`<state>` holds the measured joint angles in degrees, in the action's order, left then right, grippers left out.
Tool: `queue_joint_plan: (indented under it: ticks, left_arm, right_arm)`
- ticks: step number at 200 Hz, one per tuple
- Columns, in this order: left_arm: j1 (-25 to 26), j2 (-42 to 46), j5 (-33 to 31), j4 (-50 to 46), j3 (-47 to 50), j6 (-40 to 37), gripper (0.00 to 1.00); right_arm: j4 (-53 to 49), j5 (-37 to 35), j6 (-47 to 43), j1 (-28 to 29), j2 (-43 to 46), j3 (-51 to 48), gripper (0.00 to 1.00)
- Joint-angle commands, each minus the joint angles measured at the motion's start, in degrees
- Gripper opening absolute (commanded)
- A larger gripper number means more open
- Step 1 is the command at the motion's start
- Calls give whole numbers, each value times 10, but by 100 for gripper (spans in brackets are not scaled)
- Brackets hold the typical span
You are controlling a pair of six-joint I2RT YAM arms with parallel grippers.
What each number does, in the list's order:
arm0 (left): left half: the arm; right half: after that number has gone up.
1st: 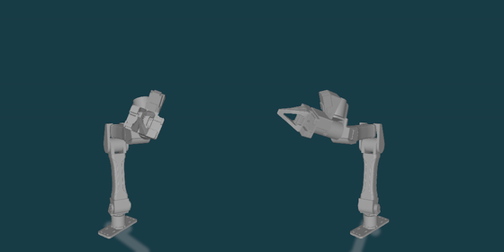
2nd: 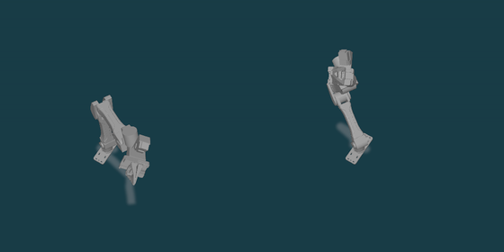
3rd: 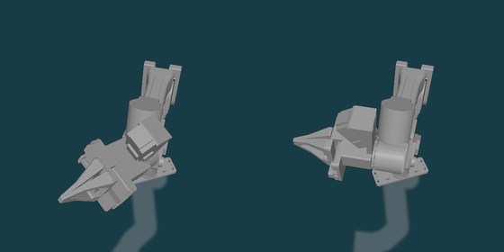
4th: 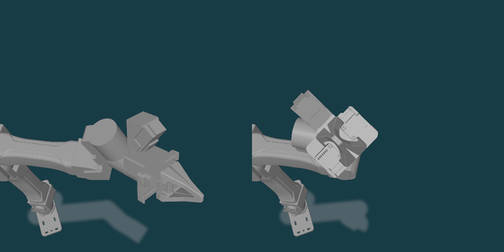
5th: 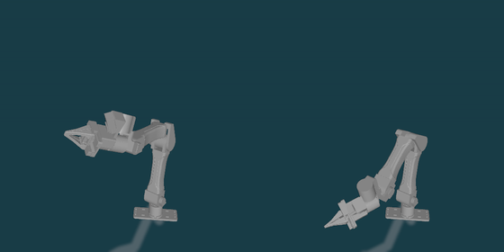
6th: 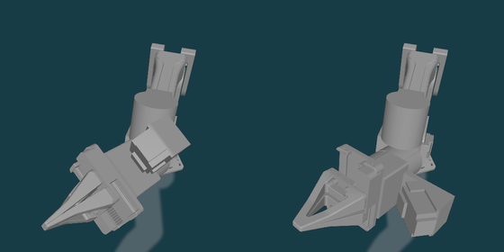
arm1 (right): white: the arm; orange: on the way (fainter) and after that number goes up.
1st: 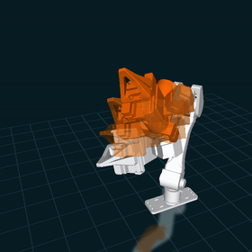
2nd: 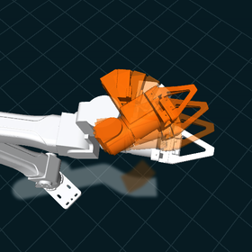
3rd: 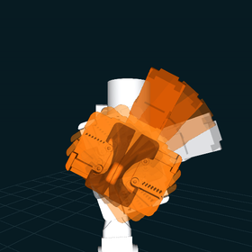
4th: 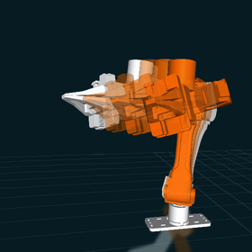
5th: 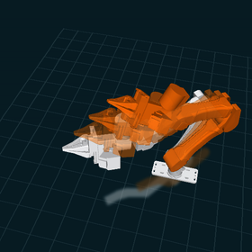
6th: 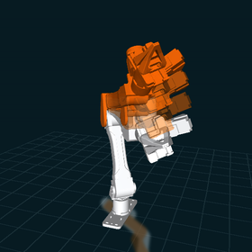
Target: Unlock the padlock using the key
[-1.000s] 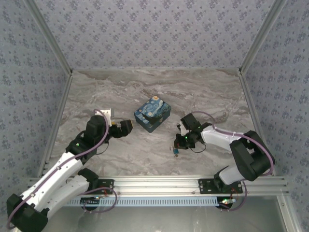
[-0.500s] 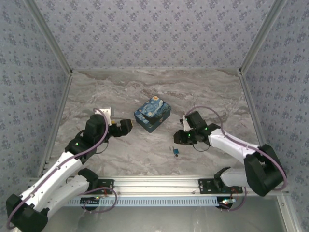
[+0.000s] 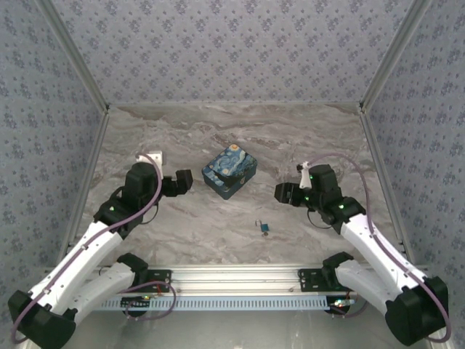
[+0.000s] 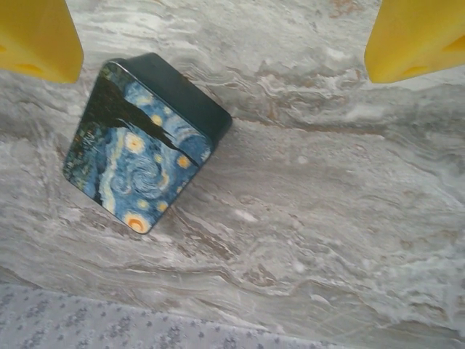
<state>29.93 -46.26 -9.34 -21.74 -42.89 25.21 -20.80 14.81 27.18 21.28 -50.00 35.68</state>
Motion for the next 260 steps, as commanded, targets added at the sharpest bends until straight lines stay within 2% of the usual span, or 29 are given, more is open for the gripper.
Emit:
queue_joint_plan:
  ticks: [1, 28, 71, 116, 148, 183, 220, 260]
  left_arm:
    - [-9, 0, -30, 9, -19, -30, 99]
    - [-16, 1, -54, 25, -21, -40, 99]
    - [-26, 2, -93, 29, -22, -62, 100]
    - [-37, -1, -90, 45, -7, -64, 99]
    - [-40, -7, -101, 52, 5, -69, 99]
    - [-39, -8, -72, 87, 42, -128, 99]
    - [-39, -6, -12, 118, 66, -175, 99]
    - [-39, -19, -43, 140, 84, -190, 99]
  right_arm:
    - [1, -8, -17, -26, 34, -7, 65]
    - [41, -11, -11, -62, 69, -21, 76]
    - [60, -43, -26, -116, 114, -35, 100]
    - [82, -138, -80, -164, 145, -65, 100]
    - [156, -212, -166, -174, 157, -120, 100]
    - [256, -253, -235, -178, 128, -183, 100]
    - [375, -262, -241, -200, 60, -233, 100]
    - [494, -232, -263, -224, -12, -266, 100]
